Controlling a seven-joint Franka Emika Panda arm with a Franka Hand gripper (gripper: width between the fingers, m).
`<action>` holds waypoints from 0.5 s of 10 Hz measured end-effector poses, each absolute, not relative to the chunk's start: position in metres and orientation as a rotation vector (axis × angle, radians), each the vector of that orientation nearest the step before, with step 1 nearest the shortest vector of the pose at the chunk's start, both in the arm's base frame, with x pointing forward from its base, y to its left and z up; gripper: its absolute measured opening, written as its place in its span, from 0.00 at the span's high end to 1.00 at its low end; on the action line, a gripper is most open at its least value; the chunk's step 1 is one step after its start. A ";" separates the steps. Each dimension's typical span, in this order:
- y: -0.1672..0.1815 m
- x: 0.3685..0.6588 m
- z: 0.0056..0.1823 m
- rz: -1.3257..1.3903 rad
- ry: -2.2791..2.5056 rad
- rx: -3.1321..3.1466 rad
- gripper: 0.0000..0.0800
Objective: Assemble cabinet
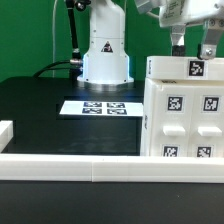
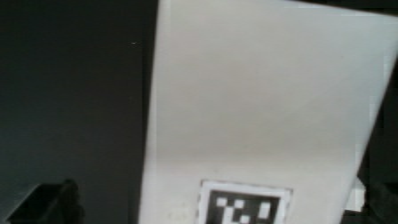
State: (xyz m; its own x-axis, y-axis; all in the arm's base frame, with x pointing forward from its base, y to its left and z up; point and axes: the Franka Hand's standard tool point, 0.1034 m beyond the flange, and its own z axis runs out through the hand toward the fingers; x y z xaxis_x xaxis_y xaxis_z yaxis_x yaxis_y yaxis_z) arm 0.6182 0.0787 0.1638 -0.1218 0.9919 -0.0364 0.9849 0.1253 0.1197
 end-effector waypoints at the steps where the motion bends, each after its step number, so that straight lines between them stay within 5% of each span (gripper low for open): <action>1: 0.077 0.617 0.160 0.094 2.269 2.018 0.00; 5: 0.073 0.616 0.157 0.087 2.249 2.047 0.03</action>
Offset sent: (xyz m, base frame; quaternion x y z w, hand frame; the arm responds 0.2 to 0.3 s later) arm 0.0005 0.0016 -0.0046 0.0051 0.0090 0.0132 0.9999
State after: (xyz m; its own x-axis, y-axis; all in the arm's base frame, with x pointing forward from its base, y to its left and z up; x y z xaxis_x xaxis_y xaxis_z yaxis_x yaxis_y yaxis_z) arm 0.6165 0.0734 0.1566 -0.0916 0.9952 -0.0348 0.9896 0.0949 0.1085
